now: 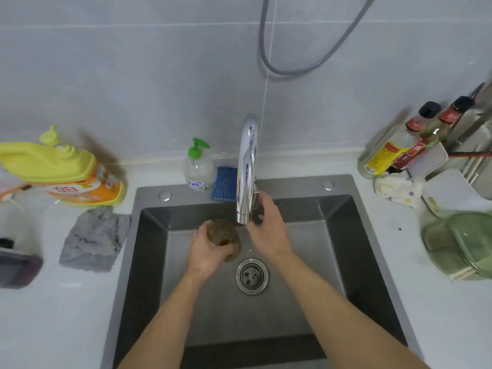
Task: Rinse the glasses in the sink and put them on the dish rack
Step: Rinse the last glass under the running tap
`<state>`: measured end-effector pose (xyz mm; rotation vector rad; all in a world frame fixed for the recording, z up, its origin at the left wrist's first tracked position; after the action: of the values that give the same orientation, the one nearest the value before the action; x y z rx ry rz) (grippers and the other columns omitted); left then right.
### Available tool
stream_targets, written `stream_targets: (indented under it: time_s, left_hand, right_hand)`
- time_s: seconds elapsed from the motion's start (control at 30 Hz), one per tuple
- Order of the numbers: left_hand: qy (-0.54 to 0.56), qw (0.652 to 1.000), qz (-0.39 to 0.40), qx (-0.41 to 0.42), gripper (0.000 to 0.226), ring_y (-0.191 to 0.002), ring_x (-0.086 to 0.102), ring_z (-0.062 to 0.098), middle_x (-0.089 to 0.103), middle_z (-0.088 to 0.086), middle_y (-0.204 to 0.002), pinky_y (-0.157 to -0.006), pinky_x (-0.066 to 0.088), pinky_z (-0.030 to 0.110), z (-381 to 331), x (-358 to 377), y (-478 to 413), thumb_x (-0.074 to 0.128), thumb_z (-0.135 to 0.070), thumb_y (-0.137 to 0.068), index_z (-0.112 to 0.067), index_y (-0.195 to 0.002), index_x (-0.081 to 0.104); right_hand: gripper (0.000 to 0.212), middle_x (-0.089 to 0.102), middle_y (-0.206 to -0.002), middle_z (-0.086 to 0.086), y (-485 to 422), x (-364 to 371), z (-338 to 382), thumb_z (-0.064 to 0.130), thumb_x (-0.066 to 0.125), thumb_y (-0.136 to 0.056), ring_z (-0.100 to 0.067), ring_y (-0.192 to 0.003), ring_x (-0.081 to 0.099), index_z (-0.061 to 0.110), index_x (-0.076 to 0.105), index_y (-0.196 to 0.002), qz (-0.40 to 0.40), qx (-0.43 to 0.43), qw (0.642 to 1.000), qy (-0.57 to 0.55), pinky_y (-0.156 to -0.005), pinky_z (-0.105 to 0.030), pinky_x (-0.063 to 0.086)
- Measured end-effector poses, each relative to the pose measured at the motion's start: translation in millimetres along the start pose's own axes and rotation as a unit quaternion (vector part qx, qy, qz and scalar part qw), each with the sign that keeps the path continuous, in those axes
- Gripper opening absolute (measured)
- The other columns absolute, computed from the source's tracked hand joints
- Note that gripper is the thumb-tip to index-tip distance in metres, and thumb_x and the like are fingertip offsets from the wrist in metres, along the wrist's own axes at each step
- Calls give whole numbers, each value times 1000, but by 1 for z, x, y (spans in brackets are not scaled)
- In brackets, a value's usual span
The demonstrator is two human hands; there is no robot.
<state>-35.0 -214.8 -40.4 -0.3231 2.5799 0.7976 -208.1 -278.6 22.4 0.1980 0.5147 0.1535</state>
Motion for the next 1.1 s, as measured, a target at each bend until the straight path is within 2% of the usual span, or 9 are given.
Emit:
stream_targets:
  time_s: [0.13, 0.33, 0.47, 0.57, 0.67, 0.73, 0.93, 1.0, 1.1]
  left_hand:
    - [62, 998, 5, 22, 115, -113, 67, 14, 66, 0, -125, -108, 53, 43, -21, -1, 10, 96, -47, -42, -22, -145, 52]
    - [123, 992, 1, 13, 95, -112, 65, 11, 66, -2, -121, -107, 51, 36, -45, -6, 33, 99, -21, -65, -16, -142, 44]
    - [173, 985, -10, -25, 79, -108, 67, 12, 67, -1, -117, -102, 54, 36, -47, -5, 41, 95, -25, -73, -15, -133, 45]
    - [254, 964, -1, -74, 80, -103, 73, 24, 73, 10, -117, -98, 58, 47, -42, 7, 48, 93, -35, -74, -8, -136, 50]
    - [335, 938, 15, -89, 56, -91, 72, 26, 75, 16, -110, -80, 59, 37, -45, 21, 62, 81, -26, -88, 0, -132, 59]
    - [374, 922, 34, -93, 56, -100, 75, 34, 77, 19, -109, -86, 61, 43, -51, 33, 72, 79, -37, -83, -1, -124, 66]
    - [407, 903, 32, -136, 78, -97, 78, 36, 78, 21, -110, -78, 64, 44, -49, 59, 89, 79, -63, -73, -3, -121, 69]
    - [416, 901, 31, -124, 81, -100, 77, 36, 77, 21, -112, -88, 63, 51, -48, 61, 96, 82, -67, -72, -3, -122, 69]
    - [414, 903, 22, -114, 65, -104, 77, 33, 78, 17, -113, -94, 61, 50, -48, 57, 100, 71, -61, -88, -7, -123, 70]
  right_hand:
    - [67, 58, -138, 15, 7, -7, 12, 13, 65, -88, -9, -131, 51, 41, 42, -144, 17, 6, 1000, -25, -113, -44, 45]
    - [59, 57, -145, 1, 16, -19, 17, 9, 56, -95, -17, -136, 52, 27, 41, -149, 66, 20, 998, 15, -114, -28, 36]
    - [52, 58, -145, 1, 22, -17, 15, 15, 43, -105, -17, -132, 54, 32, 37, -154, 105, 42, 994, -3, -110, -25, 35]
    - [47, 53, -150, 3, 31, -13, 12, 31, 40, -108, -14, -129, 55, 33, 32, -155, 127, 79, 986, -77, -115, -35, 40]
    - [33, 63, -132, 6, 51, -11, 7, 45, 42, -108, 0, -107, 63, 31, 48, -137, 128, 106, 973, -161, -94, -20, 48]
    - [32, 68, -125, 8, 66, -8, 0, 49, 50, -102, 8, -101, 66, 31, 55, -128, 109, 108, 964, -219, -84, -11, 49]
    - [65, 63, -134, 5, 97, -8, -24, 22, 80, -86, 2, -112, 66, 26, 47, -142, 45, 76, 960, -265, -90, -15, 53]
    - [72, 61, -136, 4, 94, -10, -26, 36, 84, -78, -5, -116, 65, 32, 49, -140, 51, 100, 956, -272, -90, -19, 56]
    - [47, 57, -145, 5, 85, -7, -18, 57, 66, -88, -6, -122, 61, 38, 57, -131, 53, 142, 936, -318, -101, -25, 49]
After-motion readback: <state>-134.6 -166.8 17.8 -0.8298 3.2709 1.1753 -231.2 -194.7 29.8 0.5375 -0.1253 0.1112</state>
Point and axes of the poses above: each hand's wrist, its own y-axis away from the middle knuckle, its own x-axis out of the palm, z = x × y, the point moved 6 cm from there along -y, towards the middle knuckle
